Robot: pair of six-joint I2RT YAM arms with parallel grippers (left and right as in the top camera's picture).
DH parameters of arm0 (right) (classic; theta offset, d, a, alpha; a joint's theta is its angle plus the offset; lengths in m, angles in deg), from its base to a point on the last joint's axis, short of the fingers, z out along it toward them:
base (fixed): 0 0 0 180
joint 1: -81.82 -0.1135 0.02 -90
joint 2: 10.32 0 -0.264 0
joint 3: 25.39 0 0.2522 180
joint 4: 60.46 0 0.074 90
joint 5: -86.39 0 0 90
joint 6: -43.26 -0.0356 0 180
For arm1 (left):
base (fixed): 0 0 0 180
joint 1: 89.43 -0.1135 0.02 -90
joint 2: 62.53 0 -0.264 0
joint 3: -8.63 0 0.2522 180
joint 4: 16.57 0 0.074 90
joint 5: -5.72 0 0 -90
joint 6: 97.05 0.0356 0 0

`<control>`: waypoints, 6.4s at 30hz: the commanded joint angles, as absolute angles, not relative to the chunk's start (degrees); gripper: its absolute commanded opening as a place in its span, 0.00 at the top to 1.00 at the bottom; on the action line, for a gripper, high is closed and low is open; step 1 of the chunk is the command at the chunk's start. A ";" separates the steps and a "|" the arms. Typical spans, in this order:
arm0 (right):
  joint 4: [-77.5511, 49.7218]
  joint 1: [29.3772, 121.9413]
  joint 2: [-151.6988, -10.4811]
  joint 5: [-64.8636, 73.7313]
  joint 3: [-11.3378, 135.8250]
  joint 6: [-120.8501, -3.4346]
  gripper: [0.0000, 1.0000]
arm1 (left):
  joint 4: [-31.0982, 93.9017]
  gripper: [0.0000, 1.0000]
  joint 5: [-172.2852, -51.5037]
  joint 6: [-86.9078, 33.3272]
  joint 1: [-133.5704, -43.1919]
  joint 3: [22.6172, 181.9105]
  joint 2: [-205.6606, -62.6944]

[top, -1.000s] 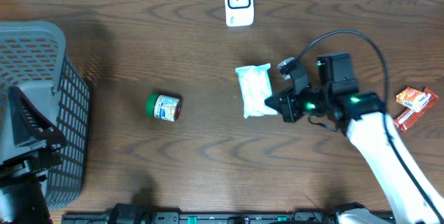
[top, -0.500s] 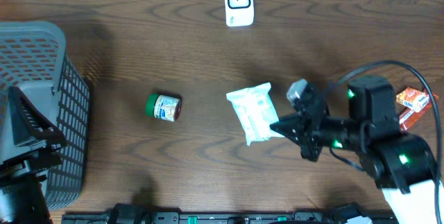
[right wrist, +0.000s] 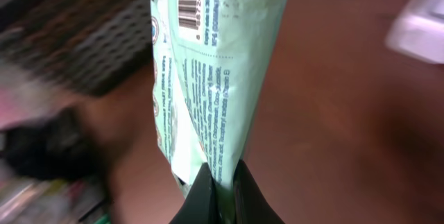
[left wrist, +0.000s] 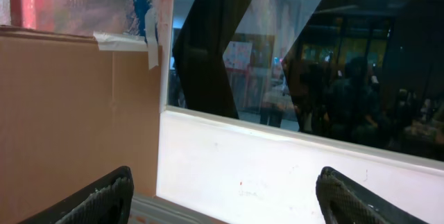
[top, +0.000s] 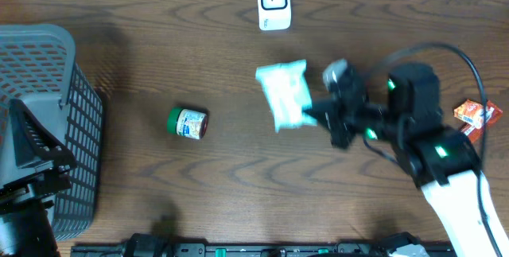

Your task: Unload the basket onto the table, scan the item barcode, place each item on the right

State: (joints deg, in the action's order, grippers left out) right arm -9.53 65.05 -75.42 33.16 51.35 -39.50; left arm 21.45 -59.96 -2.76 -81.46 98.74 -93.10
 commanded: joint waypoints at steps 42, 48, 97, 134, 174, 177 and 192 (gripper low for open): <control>-9.58 69.24 -136.22 -4.43 94.08 -69.86 0.01 | 21.34 0.16 -59.63 -3.06 -81.75 98.61 -92.42; -9.99 74.47 -137.05 -0.04 93.99 -78.21 0.01 | 21.34 0.15 -59.63 -3.06 -81.75 98.61 -92.42; -20.18 73.94 -149.43 8.53 94.03 -82.56 0.99 | 21.34 0.16 -59.63 -3.09 -81.75 98.29 -92.42; -11.39 64.02 -140.31 -10.13 93.34 -80.57 0.01 | 21.31 0.15 -59.63 -3.28 -81.75 98.29 -92.42; 6.58 66.42 -132.09 16.68 93.84 -74.01 0.99 | 21.34 0.15 -59.63 -3.28 -81.75 98.29 -92.42; 16.61 69.18 -128.81 33.97 93.84 -75.91 0.99 | 21.34 0.16 -59.63 -3.30 -81.75 98.29 -92.42; 44.19 75.91 -128.07 77.21 93.79 -77.66 0.99 | 21.36 0.15 -59.63 -3.30 -81.75 98.29 -92.42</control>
State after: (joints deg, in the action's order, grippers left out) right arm 43.78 75.32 -128.09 63.09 93.64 -77.29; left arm 21.42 -59.96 -2.78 -81.46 98.70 -92.99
